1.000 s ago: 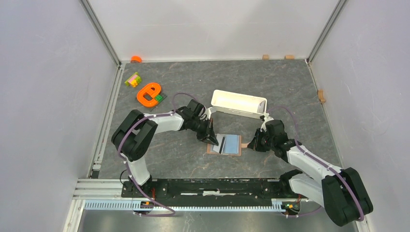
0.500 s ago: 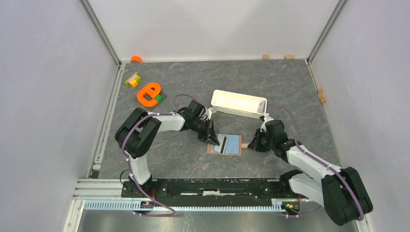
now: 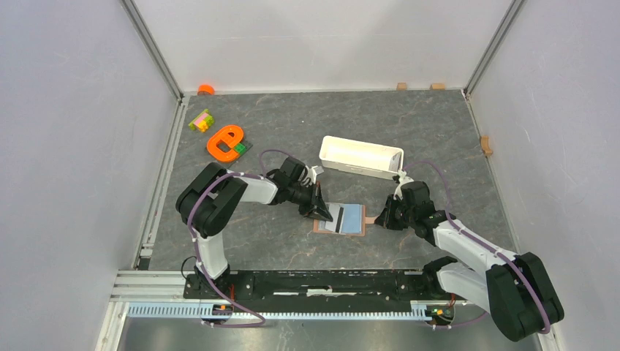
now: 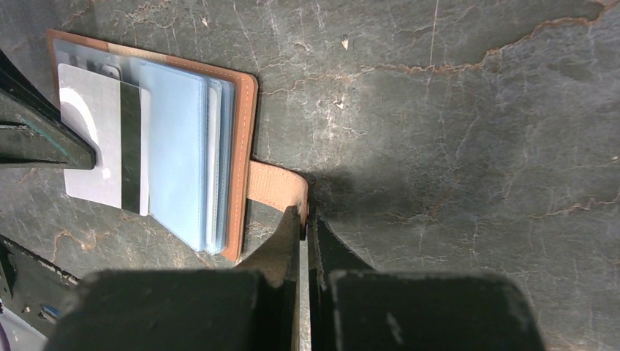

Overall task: Put the credit cards into the card holder
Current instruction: Insert the credit card into the card holder.

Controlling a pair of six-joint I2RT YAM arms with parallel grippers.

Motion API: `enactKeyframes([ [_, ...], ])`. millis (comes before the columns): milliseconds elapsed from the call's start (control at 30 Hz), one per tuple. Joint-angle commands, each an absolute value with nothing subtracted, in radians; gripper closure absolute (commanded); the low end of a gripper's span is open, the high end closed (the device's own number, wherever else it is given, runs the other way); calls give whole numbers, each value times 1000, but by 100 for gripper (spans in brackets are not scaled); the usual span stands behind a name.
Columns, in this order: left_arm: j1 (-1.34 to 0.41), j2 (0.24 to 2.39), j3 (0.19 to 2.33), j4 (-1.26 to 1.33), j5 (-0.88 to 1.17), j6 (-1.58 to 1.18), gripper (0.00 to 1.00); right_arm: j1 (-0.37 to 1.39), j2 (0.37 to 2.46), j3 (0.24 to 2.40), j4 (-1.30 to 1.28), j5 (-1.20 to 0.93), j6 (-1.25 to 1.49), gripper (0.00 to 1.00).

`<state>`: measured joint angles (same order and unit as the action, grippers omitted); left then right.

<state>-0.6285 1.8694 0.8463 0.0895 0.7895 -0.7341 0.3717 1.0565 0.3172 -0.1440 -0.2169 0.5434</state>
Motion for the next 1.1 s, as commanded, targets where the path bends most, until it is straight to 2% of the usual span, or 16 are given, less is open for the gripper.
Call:
enactKeyframes([
  [0,-626,1890,811,191,715,-805,98,377,1058,326,-148,-211,523,100],
  [467,-635,1885,725,370,624,-906,98,379,1057,309,-126,-232,523,100],
  [867,-686,1895,721,390,627,-945,98,380,1054,315,-121,-243,525,100],
  [1067,-695,1887,753,303,603,-908,87,382,1053,318,-122,-240,524,100],
])
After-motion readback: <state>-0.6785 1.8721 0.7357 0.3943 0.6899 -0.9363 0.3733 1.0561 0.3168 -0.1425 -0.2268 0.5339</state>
